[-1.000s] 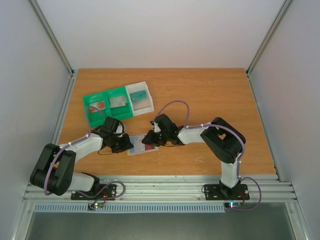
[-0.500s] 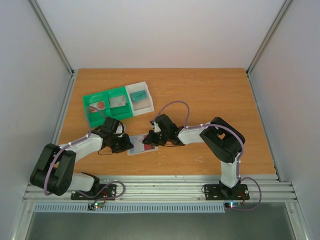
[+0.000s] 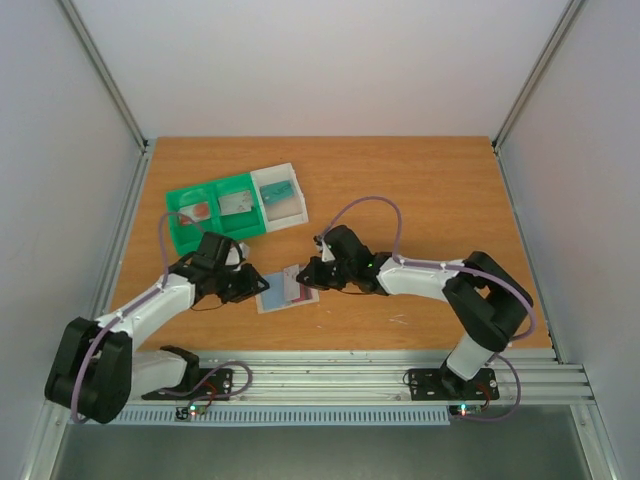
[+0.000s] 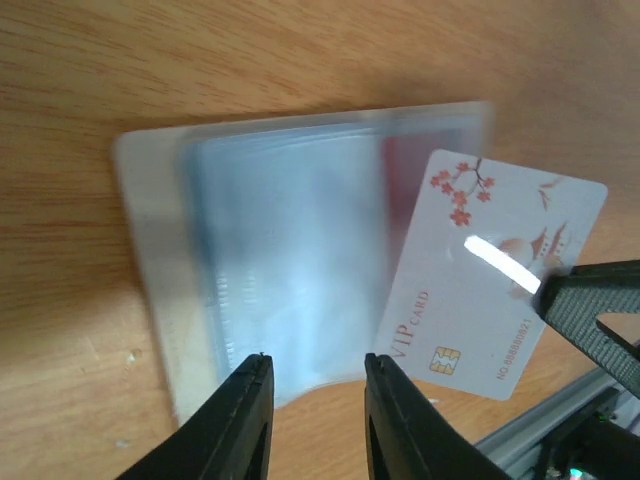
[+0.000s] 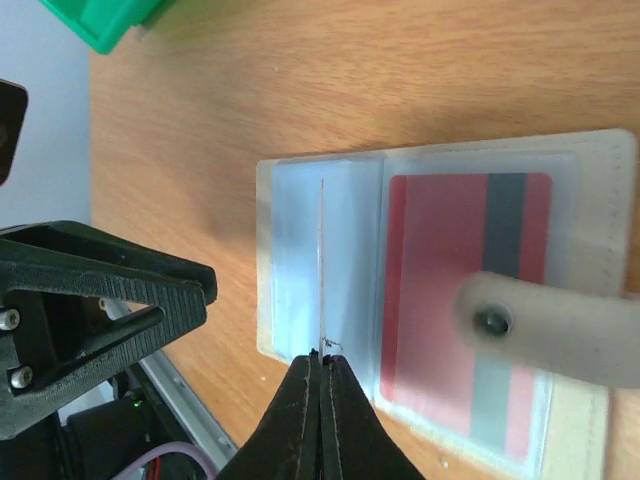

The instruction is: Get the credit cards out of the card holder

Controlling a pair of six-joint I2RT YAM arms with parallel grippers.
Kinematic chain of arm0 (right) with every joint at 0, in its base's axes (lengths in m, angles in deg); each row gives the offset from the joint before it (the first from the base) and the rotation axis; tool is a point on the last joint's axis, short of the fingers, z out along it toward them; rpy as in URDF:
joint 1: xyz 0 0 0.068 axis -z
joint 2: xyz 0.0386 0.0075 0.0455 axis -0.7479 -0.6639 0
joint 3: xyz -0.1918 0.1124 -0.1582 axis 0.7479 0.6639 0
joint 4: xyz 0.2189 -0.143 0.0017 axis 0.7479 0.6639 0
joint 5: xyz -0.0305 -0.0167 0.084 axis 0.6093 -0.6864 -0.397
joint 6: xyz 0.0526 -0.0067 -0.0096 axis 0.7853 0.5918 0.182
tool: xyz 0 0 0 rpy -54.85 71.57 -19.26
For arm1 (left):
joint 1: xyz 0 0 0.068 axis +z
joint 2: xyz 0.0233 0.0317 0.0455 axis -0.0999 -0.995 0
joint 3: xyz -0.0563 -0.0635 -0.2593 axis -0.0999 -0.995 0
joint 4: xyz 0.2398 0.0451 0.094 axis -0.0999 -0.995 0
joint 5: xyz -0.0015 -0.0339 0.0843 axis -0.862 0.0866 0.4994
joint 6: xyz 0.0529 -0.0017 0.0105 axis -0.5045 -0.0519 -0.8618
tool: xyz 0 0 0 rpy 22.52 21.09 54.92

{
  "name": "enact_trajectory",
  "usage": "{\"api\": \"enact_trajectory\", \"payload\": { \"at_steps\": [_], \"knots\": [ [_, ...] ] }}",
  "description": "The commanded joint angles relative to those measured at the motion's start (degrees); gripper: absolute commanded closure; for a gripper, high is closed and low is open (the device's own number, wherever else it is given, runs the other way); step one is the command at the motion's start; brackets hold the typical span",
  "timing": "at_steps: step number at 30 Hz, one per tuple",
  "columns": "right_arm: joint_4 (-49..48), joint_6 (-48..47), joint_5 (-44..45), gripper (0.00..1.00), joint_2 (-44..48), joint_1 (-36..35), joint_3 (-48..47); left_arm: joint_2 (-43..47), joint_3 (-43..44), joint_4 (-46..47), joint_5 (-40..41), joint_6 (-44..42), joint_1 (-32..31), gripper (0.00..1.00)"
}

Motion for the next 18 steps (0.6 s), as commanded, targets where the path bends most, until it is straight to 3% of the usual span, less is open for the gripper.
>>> {"api": "enact_trajectory", "payload": {
  "at_steps": [1, 10, 18],
  "knots": [
    [4.29, -1.22, 2.78, 0.99, 5.43, 0.18, 0.58, 3.9, 2.55, -2.12, -1.85, 0.99, -0.11, 0.68],
    [8.06, -0.03, 4.1, 0.99, 14.69, -0.32, 1.2, 14.39, 4.25, -2.94, -6.1, 7.43, -0.09, 0.43],
    [3.41, 3.87, 3.96, 0.99, 21.76, -1.01, 3.73, 19.77, 5.59, -0.21, -10.93, 12.79, -0.07, 0.36]
  ]
}}
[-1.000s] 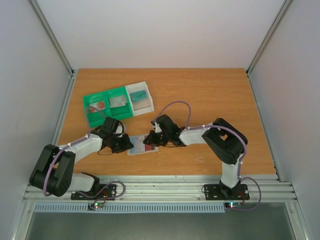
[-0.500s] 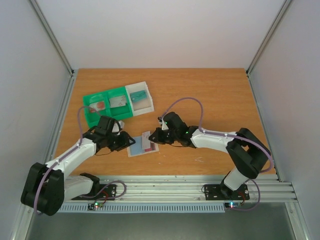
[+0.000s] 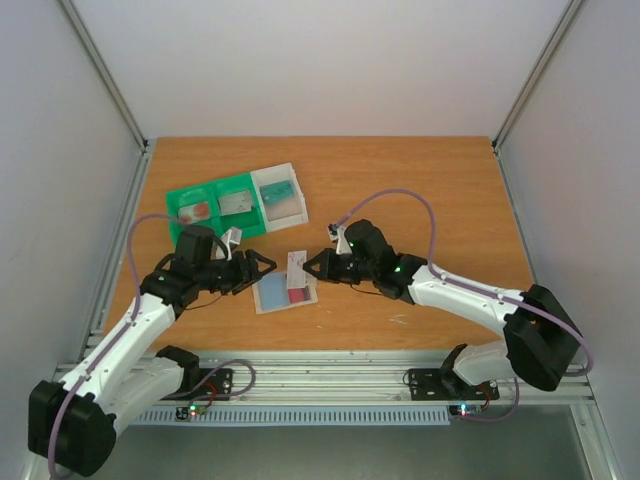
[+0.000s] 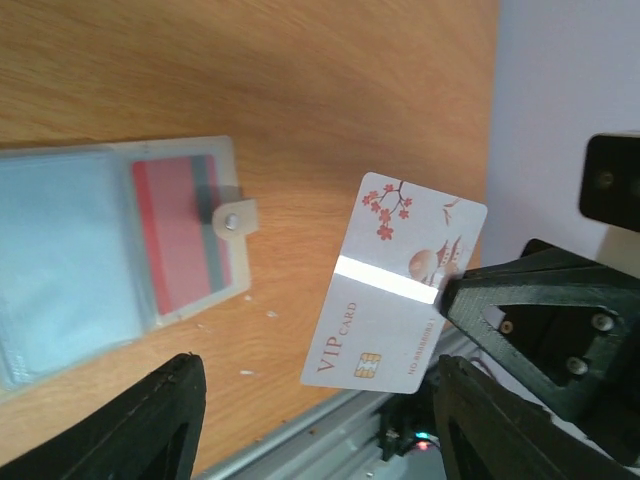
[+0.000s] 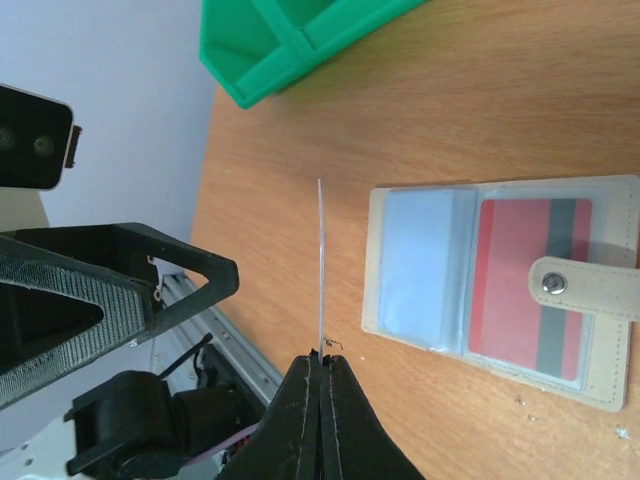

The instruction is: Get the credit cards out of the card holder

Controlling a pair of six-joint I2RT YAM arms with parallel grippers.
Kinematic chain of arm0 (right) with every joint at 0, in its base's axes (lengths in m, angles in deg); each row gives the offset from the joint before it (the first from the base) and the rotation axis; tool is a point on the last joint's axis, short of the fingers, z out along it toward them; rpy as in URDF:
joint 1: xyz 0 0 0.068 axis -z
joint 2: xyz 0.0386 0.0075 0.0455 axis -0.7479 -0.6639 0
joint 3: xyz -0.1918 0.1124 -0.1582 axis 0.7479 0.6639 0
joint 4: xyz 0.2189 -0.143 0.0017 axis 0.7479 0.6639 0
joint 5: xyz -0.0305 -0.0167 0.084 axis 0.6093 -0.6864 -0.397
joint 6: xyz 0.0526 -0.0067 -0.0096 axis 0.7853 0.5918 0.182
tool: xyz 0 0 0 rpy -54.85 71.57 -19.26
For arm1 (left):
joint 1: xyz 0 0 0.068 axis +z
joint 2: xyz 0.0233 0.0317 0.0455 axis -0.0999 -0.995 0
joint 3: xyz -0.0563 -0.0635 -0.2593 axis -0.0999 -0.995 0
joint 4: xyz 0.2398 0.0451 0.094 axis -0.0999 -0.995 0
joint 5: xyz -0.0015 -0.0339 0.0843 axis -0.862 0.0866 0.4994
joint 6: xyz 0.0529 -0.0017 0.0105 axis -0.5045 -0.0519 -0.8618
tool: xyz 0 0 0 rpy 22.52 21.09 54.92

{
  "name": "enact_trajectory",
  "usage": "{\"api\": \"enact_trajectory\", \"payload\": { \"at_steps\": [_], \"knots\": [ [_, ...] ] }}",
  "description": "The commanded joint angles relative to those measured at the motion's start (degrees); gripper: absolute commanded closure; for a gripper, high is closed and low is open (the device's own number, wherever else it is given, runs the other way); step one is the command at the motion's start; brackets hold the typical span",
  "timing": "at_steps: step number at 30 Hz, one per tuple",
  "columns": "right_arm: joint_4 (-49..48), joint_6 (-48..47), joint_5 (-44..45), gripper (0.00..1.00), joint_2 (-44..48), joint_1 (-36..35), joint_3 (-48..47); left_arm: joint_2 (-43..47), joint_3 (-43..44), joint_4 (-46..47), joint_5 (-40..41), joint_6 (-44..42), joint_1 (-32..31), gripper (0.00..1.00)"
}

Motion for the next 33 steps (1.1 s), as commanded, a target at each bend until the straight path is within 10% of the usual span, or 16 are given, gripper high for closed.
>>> {"api": "enact_trajectory", "payload": {
  "at_steps": [1, 17, 26, 33],
  "knots": [
    [-4.99, 3.68, 0.45, 0.99, 4.28, -0.86, 2.4, 4.0, 0.99, 4.2, -5.05, 5.31, -0.1, 0.35],
    [-22.15, 12.34, 2.56, 0.99, 8.69, -5.66, 5.28, 13.22, -6.2, 20.5, -10.91, 20.33, -0.07, 0.42],
    [-23.22, 10.5, -0.81, 0.97, 8.26, -6.19, 5.31, 13.56, -6.58, 23.59, -12.78, 21.71, -0.09, 0.97],
    [-5.61, -1.9, -1.52, 0.75, 15.45, -5.94, 2.34, 12.24, -4.77, 22.37, -17.33, 18.41, -0.07, 1.0]
  ]
}}
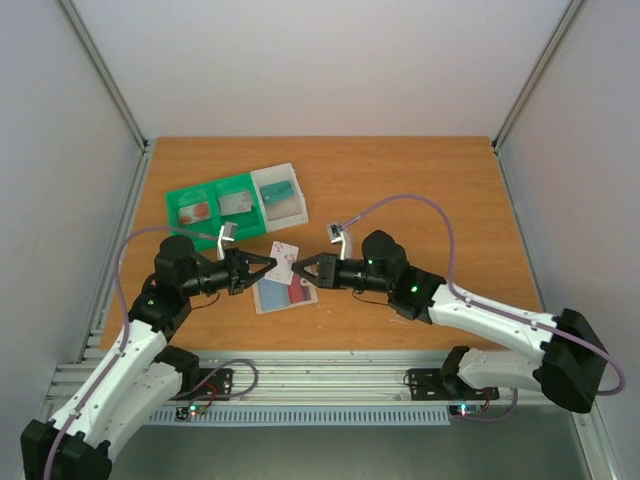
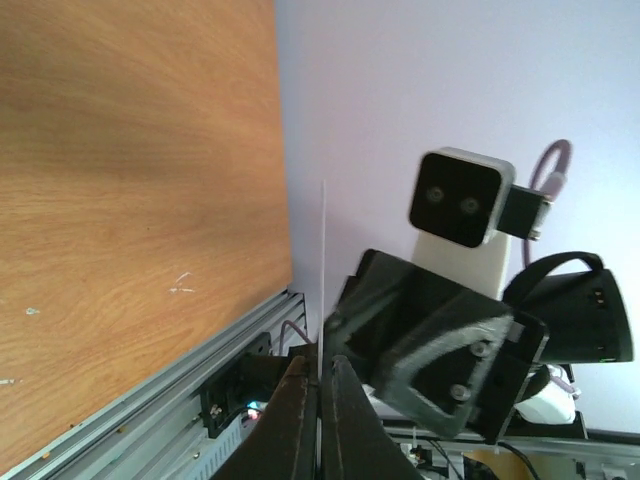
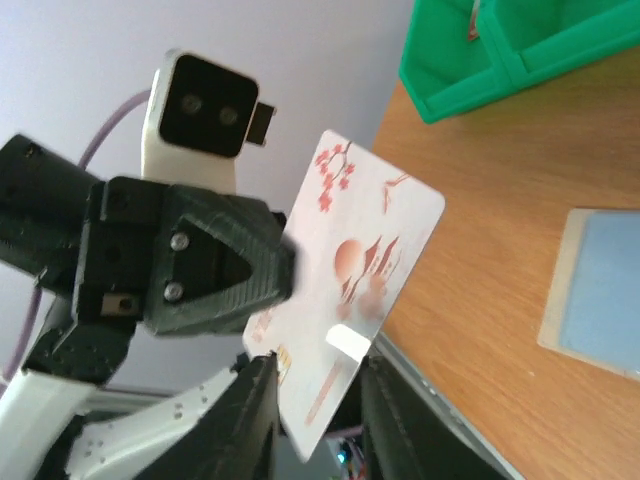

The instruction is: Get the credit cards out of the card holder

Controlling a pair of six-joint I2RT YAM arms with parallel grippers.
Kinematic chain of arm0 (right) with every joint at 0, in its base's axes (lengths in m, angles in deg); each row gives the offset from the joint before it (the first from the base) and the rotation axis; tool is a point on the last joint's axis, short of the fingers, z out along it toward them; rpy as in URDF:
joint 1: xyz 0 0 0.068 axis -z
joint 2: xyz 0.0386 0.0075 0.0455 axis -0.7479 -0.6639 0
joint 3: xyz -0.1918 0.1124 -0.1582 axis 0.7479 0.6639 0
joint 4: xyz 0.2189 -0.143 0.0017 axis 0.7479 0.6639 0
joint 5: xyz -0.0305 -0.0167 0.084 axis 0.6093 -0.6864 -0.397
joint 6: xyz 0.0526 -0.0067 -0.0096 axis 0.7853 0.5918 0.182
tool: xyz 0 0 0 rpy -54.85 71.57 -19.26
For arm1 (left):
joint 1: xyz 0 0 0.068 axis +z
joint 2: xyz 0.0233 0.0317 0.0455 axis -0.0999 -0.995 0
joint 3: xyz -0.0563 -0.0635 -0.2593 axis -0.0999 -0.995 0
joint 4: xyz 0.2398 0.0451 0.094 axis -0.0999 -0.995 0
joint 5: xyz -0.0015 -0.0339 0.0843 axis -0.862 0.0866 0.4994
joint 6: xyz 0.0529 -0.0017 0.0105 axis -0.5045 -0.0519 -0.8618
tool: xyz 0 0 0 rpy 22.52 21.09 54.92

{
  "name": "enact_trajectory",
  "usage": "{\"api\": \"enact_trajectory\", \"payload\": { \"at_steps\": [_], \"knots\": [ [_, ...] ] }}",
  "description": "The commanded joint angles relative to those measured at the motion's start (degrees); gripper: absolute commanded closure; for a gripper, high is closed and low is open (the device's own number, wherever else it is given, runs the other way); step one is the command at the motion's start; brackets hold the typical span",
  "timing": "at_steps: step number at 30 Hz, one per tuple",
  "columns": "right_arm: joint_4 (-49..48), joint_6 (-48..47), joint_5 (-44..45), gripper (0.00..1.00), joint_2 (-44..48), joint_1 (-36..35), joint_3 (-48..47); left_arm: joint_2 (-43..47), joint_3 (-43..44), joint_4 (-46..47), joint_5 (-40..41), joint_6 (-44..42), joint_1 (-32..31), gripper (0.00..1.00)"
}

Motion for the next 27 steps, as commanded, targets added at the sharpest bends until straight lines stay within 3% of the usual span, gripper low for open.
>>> {"api": "enact_trajectory", "payload": {
  "at_steps": [1, 7, 11, 17, 27],
  "knots": [
    [14.1, -11.63, -1.18, 0.73, 6.72, -0.16, -4.11, -1.07, 1.87, 0.31, -5.02, -3.86, -0.12, 1.0],
    [41.76, -26.93, -0.4, 0.64, 9.73, 0.23, -15.93, -3.11, 6.46, -6.68, -11.46, -11.21, -0.22, 1.0],
    [50.46, -32.62, -1.49, 0.63, 8.58, 0.84, -21.49, -4.09, 9.74, -13.28, -14.5, -17.37, -0.31, 1.0],
    [53.6, -34.67, -7.94, 0.62, 4.99, 3.1, -25.92, -3.48, 13.23, -20.55, -17.73, -23.93, -0.82, 1.0],
    [46.98, -32.25, -21.95, 0.62, -1.96, 4.9, -27.0, -2.41, 15.0, -25.15, -21.12, -29.03, -1.34, 1.0]
  ]
}}
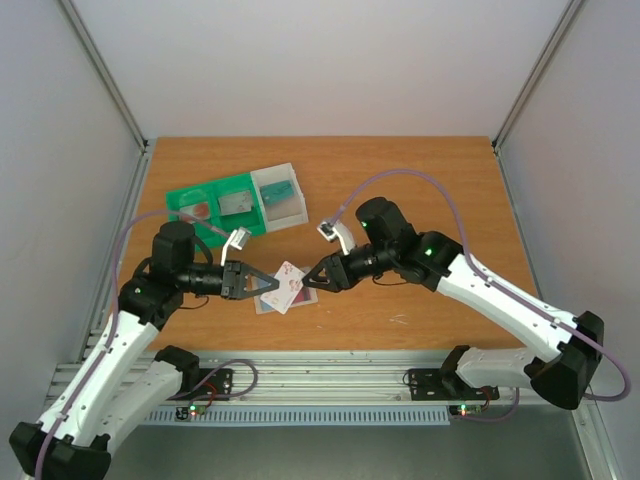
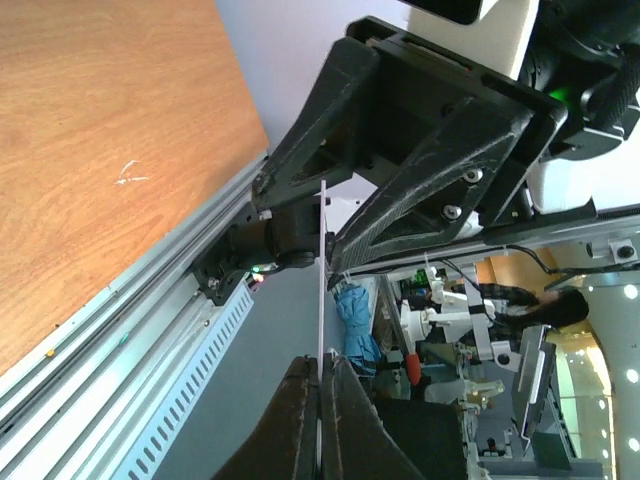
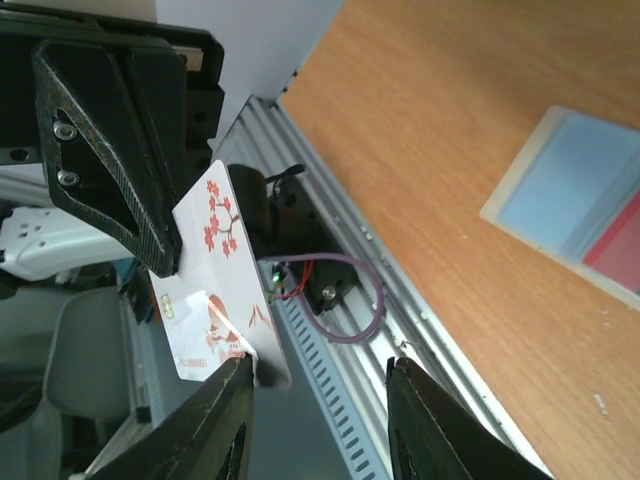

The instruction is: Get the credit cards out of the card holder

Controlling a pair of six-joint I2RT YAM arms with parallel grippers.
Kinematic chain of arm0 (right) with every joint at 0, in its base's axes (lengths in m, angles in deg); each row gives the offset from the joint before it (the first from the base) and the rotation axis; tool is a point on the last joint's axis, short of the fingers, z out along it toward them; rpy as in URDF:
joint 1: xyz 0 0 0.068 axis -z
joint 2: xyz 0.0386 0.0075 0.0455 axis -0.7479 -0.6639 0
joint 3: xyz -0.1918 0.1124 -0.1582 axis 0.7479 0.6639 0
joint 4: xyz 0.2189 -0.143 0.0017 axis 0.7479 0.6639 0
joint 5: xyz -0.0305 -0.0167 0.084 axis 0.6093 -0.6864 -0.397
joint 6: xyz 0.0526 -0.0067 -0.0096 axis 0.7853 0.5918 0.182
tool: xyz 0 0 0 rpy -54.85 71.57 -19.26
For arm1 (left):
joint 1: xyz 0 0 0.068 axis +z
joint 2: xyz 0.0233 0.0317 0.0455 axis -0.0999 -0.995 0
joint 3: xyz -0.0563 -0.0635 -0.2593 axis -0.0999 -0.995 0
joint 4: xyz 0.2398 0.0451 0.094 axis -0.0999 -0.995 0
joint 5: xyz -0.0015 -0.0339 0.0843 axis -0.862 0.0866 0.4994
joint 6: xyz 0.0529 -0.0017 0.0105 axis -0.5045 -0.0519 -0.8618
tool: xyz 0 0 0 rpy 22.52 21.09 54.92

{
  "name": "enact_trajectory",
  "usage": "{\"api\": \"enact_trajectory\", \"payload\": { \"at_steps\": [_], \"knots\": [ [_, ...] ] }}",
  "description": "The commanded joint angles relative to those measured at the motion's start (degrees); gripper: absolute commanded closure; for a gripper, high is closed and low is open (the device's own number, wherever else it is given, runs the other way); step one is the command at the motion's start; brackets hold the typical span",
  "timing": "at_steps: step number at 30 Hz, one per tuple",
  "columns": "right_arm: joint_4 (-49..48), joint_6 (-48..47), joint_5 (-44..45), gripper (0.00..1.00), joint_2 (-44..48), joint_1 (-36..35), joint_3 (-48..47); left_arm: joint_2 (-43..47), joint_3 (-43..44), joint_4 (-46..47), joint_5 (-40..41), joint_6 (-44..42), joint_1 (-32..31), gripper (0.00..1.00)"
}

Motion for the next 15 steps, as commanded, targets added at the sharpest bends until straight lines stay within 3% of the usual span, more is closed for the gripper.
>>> {"api": "enact_trajectory", "payload": {
  "at_steps": [1, 5, 10, 11, 15],
  "knots": [
    [-3.46, 0.66, -8.14, 0.63, -1.82, 0.18, -2.15, 1.03, 1.58, -1.77, -3.31, -3.38, -0.36, 0.99],
    [-7.79, 3.7, -11.81, 0.74, -2.79, 0.14, -1.11, 0.95, 1.09, -2.71, -3.82, -4.42, -0.37, 1.0],
    [-10.74, 4.98, -13.03, 0.98, -2.85, 0.15, 0.26, 1.38, 1.08, -2.85, -4.68, -4.99, -0.36, 1.0],
    [-11.67, 5.41, -13.28, 0.99, -2.82, 0.15, 0.71, 1.34, 1.36, -3.58, -4.27, -5.35, -0.4, 0.99],
    [-15.51, 8.05, -12.33, 0.99, -2.0, 0.14, 2.72, 1.35, 4.53, -10.66, 2.42, -9.53, -0.36, 0.76]
  ]
}}
